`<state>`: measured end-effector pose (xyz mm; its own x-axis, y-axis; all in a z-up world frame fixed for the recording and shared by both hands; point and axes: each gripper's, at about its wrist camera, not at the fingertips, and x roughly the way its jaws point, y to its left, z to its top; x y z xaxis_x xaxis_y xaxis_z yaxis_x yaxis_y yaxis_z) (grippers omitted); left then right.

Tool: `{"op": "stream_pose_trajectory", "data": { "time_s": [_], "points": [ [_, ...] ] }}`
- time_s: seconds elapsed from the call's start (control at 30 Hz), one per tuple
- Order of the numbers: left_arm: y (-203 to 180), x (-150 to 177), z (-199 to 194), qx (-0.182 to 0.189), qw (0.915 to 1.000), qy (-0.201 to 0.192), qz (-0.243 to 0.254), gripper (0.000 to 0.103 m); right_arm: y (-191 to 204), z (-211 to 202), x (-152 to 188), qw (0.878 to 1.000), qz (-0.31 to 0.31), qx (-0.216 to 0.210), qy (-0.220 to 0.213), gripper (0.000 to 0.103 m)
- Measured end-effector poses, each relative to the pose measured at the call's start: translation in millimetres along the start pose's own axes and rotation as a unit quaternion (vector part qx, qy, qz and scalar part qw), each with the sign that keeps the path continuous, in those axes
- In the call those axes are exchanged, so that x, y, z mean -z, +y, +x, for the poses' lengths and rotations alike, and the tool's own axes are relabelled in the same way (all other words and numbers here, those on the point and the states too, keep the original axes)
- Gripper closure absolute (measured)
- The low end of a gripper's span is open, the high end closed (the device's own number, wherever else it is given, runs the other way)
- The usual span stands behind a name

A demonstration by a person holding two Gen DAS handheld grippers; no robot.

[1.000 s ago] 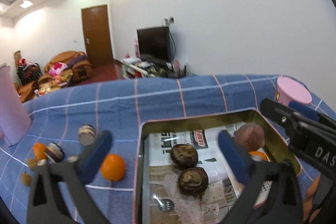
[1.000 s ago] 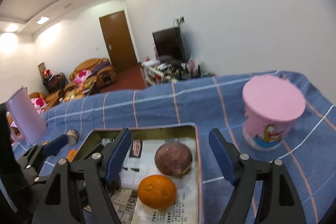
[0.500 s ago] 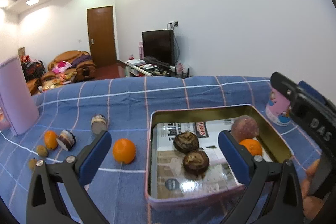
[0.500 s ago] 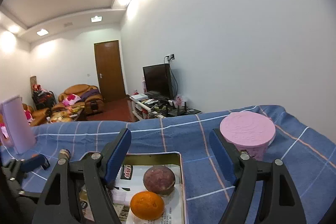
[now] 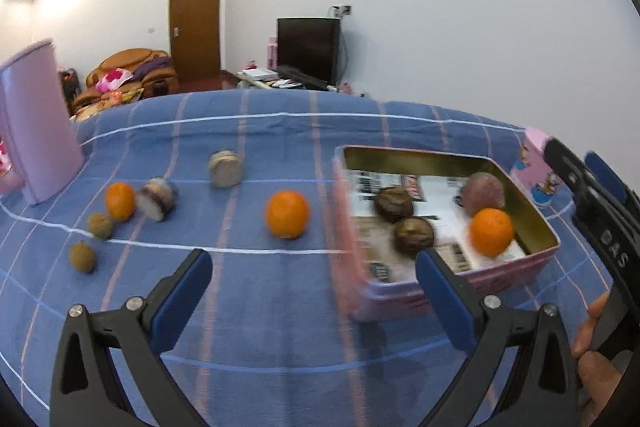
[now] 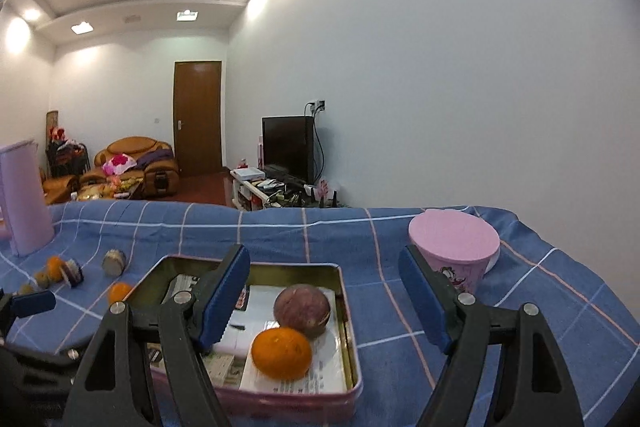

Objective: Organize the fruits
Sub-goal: 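Grasp the orange beside the tin with the right gripper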

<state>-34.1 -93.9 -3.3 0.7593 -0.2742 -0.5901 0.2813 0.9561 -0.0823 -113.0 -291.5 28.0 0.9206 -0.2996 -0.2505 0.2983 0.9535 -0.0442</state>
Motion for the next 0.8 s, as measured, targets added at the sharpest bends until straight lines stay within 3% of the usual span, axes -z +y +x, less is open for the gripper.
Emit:
{"op": "stream_pose_trajectory", "data": {
  "time_s": [0.23,0.43,0.7,0.8],
  "points": [
    [63,-15,-12,-0.041,0.9978,-0.039,0.034,0.0,26,-8,4,0.999,-0.017,-0.023,0.016,0.025],
    [118,-18,-6,-0.101,0.9935,-0.036,0.039,0.0,66,-10,3,0.997,-0.034,-0.063,0.026,0.025],
    [162,-18,-1,-0.098,0.9949,-0.026,0.0,0.0,123,2,3,0.989,-0.086,-0.113,0.048,0.025],
    [170,-17,3,-0.08,0.9966,-0.01,-0.016,0.0,140,13,2,0.982,-0.112,-0.137,0.063,0.025]
  ]
}}
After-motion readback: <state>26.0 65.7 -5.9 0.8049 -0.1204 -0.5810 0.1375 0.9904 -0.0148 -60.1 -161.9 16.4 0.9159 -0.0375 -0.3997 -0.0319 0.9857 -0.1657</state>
